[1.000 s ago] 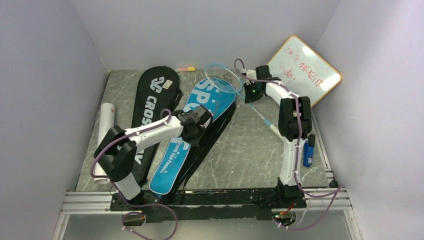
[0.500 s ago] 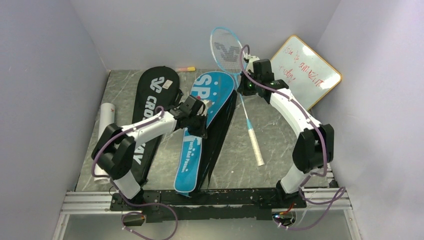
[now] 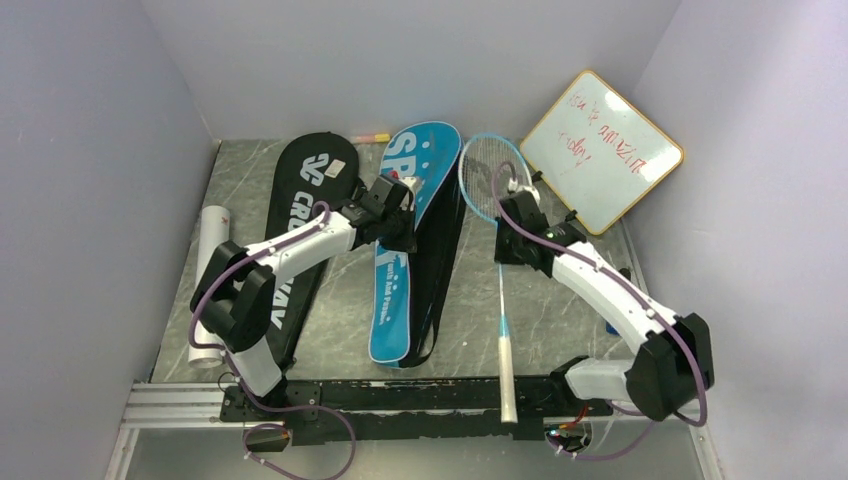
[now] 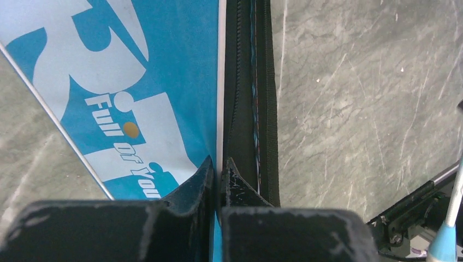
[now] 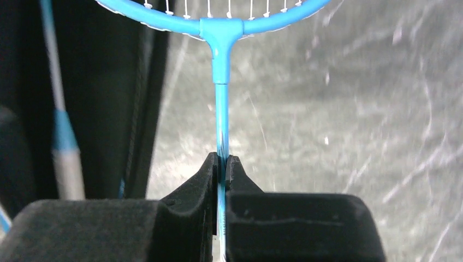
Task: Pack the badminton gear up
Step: Place the racket in the racket bag.
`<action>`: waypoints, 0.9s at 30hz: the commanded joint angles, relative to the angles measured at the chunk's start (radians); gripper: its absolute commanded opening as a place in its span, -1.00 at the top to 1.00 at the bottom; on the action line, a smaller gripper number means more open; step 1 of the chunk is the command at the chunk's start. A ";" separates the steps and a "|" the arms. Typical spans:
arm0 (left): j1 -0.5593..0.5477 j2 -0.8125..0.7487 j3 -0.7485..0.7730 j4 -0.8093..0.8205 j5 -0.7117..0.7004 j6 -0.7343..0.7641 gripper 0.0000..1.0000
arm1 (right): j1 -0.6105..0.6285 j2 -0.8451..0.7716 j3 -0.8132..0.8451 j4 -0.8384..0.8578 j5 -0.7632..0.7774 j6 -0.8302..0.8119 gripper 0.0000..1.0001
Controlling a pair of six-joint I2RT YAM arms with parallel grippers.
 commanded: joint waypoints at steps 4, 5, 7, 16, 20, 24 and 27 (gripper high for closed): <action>0.002 -0.066 0.071 0.047 -0.095 0.027 0.90 | 0.067 -0.107 -0.142 -0.067 0.067 0.187 1.00; 0.002 -0.068 0.074 0.048 -0.093 0.028 0.90 | 0.077 -0.102 -0.158 -0.065 0.069 0.193 1.00; 0.002 -0.071 0.078 0.056 -0.077 0.032 0.90 | 0.104 -0.088 -0.188 -0.048 0.069 0.194 1.00; -0.033 -0.031 0.147 -0.021 0.010 0.087 0.90 | 0.207 0.028 -0.160 0.026 0.090 0.193 1.00; -0.057 -0.018 0.159 -0.038 0.028 0.112 0.90 | 0.262 0.122 -0.083 0.039 0.106 0.192 1.00; -0.078 0.004 0.170 -0.062 0.046 0.137 0.90 | 0.316 0.202 0.011 0.051 0.138 0.171 1.00; -0.093 0.012 0.172 -0.076 0.059 0.151 0.90 | 0.323 0.253 0.053 0.103 0.122 0.143 1.00</action>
